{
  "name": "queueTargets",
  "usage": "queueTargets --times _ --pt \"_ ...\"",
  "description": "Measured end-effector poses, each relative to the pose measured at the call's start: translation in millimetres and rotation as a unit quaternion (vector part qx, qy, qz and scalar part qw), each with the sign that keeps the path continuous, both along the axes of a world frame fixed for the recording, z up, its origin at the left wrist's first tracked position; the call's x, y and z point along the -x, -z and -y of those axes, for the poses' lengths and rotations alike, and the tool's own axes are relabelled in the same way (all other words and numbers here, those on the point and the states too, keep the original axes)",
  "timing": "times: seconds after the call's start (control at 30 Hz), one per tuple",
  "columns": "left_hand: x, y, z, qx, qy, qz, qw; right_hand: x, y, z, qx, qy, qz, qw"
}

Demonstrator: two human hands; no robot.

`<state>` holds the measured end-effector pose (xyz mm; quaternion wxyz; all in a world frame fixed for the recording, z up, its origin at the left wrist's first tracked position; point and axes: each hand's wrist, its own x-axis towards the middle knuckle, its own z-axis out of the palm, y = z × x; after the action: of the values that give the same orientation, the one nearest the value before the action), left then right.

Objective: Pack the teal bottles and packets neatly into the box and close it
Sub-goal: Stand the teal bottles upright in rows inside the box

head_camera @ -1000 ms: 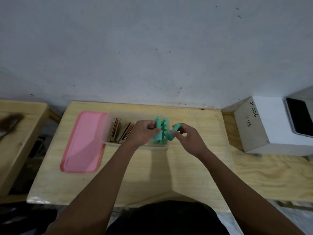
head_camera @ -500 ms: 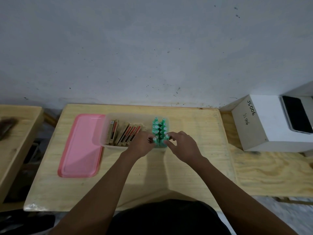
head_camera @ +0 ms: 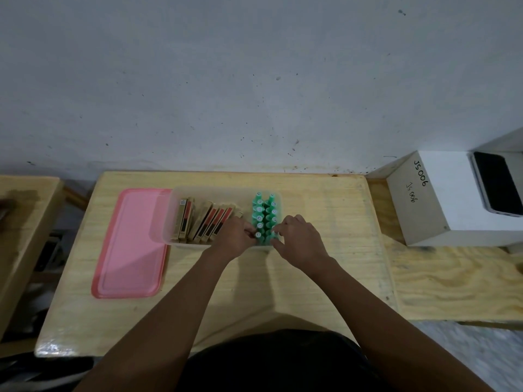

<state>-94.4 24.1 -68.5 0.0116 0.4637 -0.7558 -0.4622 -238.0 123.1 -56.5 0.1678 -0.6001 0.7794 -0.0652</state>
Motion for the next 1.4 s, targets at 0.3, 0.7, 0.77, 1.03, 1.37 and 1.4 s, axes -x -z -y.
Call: queueTargets --times 0.3,0.7,0.77,1.03,1.37,1.4 --pt "-1 -3 0 0.000 -0.016 0.009 1.000 5 -6 6 -0.004 0.011 0.011 1.000" --pt "0 -6 -6 0.028 -0.011 -0.007 1.000 4 -6 6 -0.017 0.011 -0.007 1.000" --pt "0 -6 -7 0.030 -0.009 -0.011 0.999 7 -8 8 -0.037 0.013 -0.008 0.999" --pt "1 -6 -7 0.040 0.020 -0.012 0.999 2 -5 15 -0.066 0.033 -0.027 0.997" --pt "-6 -2 -1 0.012 0.028 -0.009 0.999 8 -5 5 -0.067 0.060 0.027 0.996" --pt "-6 -2 -1 0.012 0.030 -0.007 0.999 9 -5 6 -0.073 0.061 0.030 0.995"
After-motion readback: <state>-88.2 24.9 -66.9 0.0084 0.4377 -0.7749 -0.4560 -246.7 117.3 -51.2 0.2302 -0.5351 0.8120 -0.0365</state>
